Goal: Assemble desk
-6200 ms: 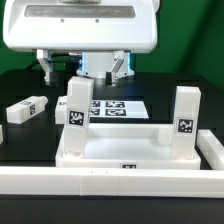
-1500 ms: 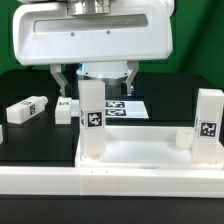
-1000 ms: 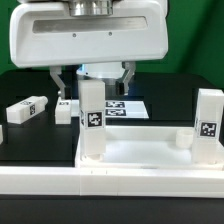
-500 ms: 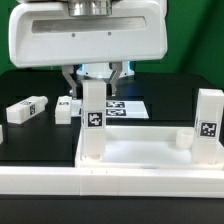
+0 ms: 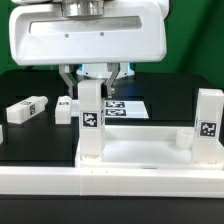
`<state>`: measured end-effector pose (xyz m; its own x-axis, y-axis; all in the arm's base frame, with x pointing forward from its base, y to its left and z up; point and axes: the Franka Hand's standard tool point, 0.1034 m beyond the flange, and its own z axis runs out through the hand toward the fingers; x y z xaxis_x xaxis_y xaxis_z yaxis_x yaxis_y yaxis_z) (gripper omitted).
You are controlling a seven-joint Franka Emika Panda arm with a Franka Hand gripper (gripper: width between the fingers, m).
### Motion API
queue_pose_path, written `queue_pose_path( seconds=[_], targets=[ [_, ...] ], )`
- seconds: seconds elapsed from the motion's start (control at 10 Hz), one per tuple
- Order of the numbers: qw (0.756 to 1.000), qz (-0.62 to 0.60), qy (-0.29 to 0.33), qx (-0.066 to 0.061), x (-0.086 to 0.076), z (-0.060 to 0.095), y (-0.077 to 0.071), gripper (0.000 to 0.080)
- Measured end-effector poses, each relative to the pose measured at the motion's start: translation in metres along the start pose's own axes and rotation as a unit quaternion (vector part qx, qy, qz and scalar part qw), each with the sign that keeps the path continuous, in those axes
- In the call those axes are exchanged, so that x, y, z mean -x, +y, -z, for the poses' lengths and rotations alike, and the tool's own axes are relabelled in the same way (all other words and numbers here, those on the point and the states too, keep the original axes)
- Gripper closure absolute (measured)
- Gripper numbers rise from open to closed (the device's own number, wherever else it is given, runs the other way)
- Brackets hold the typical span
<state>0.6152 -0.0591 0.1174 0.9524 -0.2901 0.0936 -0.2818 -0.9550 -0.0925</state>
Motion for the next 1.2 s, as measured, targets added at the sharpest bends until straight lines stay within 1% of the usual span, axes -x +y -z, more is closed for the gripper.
queue_pose_path(
  seconds=[0.1, 0.2, 0.3, 0.5, 0.7, 0.8, 0.9, 1.0, 1.1, 1.2],
  targets=[
    [0.999, -0.036, 0.000, 0.000, 0.0000, -0.0001, 0.0002, 0.0511],
    [0.995, -0.097, 0.000, 0.001, 0.0000, -0.0003, 0.0005, 0.0510],
    [0.988, -0.157, 0.001, 0.002, -0.0001, -0.0007, 0.0006, 0.0509],
    [0.965, -0.261, 0.001, 0.005, 0.0011, -0.0015, -0.0028, 0.0509],
    [0.947, -0.321, 0.001, 0.005, 0.0013, -0.0014, -0.0033, 0.0509],
    [0.922, -0.388, 0.000, 0.003, 0.0016, -0.0015, -0.0039, 0.0509],
    [0.911, -0.413, 0.000, 0.002, 0.0016, -0.0016, -0.0038, 0.0509],
    [0.910, -0.416, 0.000, 0.002, 0.0015, -0.0018, -0.0036, 0.0509],
    [0.903, -0.430, 0.000, 0.001, 0.0015, -0.0019, -0.0038, 0.0509],
    [0.915, -0.404, -0.001, 0.001, 0.0016, -0.0020, -0.0038, 0.0509]
  ],
)
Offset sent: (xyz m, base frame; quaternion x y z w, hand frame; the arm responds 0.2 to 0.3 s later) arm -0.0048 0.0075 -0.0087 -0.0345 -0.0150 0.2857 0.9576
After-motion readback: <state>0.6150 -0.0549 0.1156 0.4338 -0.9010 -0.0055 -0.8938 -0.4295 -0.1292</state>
